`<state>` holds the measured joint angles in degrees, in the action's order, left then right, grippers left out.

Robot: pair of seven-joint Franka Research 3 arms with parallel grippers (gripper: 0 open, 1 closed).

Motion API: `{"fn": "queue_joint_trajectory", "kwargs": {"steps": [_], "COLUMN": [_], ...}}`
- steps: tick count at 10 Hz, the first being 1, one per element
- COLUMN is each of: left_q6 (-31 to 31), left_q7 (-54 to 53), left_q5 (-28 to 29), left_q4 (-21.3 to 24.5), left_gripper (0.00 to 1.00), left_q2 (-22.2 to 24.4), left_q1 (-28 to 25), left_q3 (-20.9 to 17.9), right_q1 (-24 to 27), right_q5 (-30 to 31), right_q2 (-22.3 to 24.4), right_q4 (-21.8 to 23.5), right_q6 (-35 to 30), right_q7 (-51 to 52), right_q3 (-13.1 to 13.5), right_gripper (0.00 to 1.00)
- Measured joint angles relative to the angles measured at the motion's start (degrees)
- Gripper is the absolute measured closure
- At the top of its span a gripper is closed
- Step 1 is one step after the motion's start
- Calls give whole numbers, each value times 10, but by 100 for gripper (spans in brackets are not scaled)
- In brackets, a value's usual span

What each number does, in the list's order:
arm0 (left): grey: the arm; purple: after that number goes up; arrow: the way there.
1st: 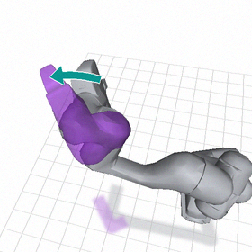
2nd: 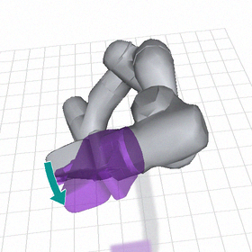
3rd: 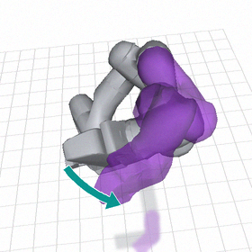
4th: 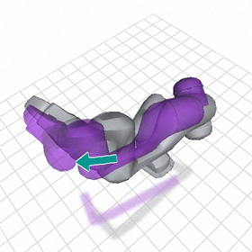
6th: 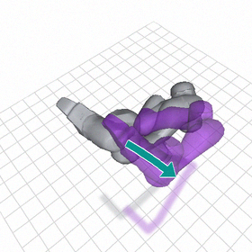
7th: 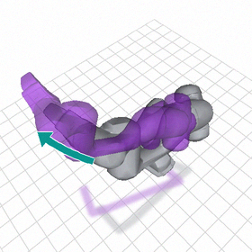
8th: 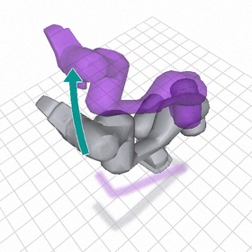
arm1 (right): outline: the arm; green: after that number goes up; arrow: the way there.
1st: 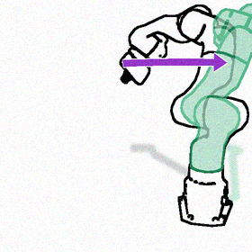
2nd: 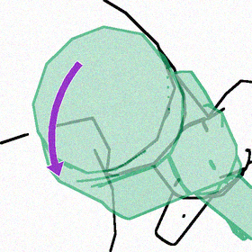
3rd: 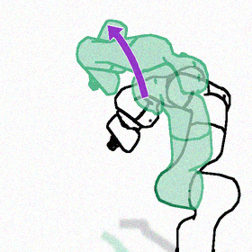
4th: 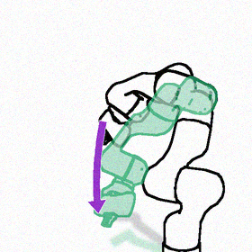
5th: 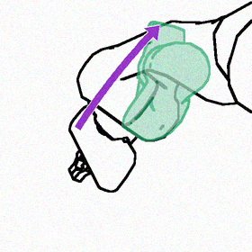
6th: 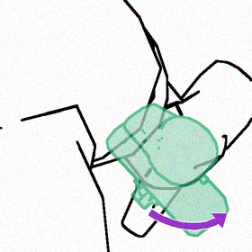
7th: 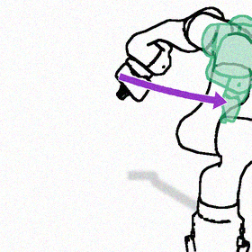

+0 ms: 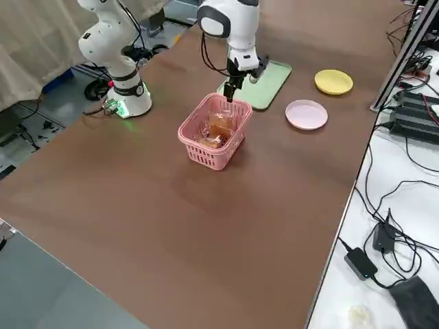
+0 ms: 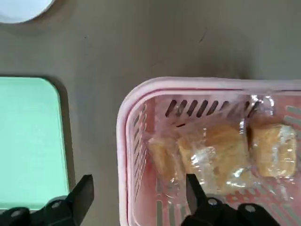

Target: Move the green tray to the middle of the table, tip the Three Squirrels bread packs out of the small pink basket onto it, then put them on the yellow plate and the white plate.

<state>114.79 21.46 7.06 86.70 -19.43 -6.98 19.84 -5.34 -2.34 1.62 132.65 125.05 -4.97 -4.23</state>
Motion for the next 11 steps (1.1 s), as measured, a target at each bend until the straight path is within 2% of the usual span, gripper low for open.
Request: {"fn": "queue_joint_trajectory", "kwargs": {"steps": [3, 6, 8, 9, 11], "left_q6": [-24, -52, -75, -87, -122], "left_q7": [-1, -57, -96, -126, -170], "left_q5": [-6, -10, -41, -72, -115], "left_q4": [-21, -30, -34, -34, -29], "left_gripper": [0, 0, 0, 0, 0], "left_q2": [0, 4, 20, 35, 74], "left_q1": [-9, -25, -29, -8, 87], "left_q3": [0, 1, -6, -41, -163], "right_q1": [-17, -19, -19, -19, -19], "right_q5": [0, 0, 0, 0, 0], "right_q2": [0, -15, -28, -31, -36], "right_q4": [45, 54, 54, 54, 54], "right_q6": [45, 83, 93, 96, 97], "right_q7": [0, 0, 0, 0, 0], "right_q3": [0, 0, 1, 1, 1], "right_gripper": [14, 15, 20, 21, 32]}}
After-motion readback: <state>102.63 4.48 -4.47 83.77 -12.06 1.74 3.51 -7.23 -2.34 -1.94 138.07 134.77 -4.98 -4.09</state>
